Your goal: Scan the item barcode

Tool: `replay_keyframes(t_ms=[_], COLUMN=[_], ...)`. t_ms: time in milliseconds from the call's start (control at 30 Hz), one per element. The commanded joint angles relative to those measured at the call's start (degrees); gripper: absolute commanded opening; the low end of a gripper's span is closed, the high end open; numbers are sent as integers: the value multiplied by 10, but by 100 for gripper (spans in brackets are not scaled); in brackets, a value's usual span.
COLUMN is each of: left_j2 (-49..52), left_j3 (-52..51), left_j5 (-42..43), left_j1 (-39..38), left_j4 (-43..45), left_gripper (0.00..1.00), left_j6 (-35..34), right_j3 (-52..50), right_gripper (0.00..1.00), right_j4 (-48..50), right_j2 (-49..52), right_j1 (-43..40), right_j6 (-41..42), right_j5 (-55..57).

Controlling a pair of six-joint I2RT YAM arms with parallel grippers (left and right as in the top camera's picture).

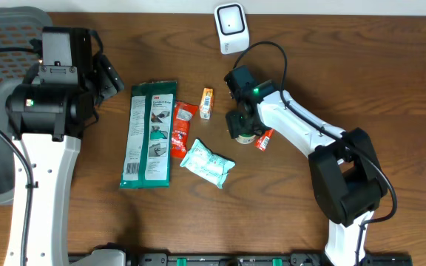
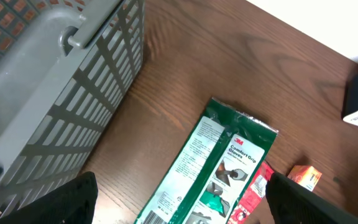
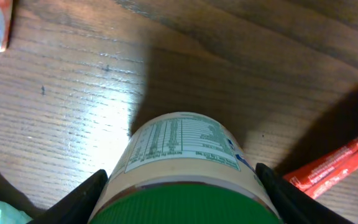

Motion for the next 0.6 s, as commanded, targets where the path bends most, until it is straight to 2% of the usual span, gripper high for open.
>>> replay_keyframes(t_ms=[0, 133, 233, 333, 467, 567], left_j2=[2, 2, 2, 2, 2, 2], left_j3=[10, 10, 10, 10, 10, 10], left_j5=[-7, -7, -7, -7, -7, -7], left_j1=[2, 2, 2, 2, 2, 2], left_j4=[-2, -2, -2, -2, -2, -2], left_gripper=[87, 87, 87, 87, 87, 87], left_j6=[1, 1, 1, 1, 1, 1], right_j3=[5, 16, 37, 74, 123, 143], right_gripper=[58, 52, 42, 39, 26, 17], right_j4=[-7, -22, -39, -76, -125, -124], right_j2=[8, -8, -34, -73, -143, -199], right_j1=[2, -2, -2, -2, -7, -12], right_j6=[2, 2, 1, -12, -12, -12], right_j5=[13, 13, 13, 11, 11, 14])
